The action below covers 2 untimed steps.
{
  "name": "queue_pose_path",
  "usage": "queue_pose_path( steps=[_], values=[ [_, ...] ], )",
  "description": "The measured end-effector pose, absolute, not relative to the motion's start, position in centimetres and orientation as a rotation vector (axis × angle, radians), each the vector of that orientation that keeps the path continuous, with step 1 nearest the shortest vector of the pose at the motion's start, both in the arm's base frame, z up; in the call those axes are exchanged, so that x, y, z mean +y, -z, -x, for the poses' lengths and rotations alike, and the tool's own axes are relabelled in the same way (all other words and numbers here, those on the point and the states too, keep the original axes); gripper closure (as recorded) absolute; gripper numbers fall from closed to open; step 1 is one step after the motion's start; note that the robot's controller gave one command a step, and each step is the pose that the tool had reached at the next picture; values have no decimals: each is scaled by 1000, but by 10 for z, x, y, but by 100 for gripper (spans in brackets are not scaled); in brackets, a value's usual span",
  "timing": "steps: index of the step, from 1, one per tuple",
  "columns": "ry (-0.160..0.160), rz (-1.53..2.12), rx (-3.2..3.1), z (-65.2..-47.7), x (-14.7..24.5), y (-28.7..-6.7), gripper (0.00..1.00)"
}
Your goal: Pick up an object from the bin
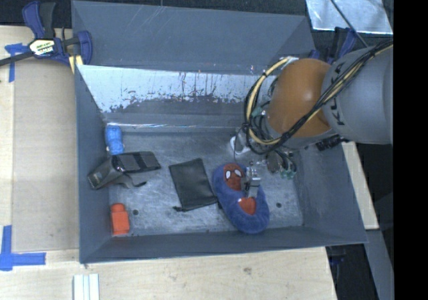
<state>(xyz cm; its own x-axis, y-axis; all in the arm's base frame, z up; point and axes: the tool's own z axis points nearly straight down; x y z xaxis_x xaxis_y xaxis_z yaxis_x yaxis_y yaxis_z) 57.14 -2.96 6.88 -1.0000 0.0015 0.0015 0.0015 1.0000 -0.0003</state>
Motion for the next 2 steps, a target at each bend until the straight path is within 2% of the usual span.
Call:
queue_pose_path(
  steps=[1,2],
  values=[
    [-2,3,-3170,-580,-30,-79,100],
    [-2,-48,-3149,-614,-28,-81,100]
  ],
)
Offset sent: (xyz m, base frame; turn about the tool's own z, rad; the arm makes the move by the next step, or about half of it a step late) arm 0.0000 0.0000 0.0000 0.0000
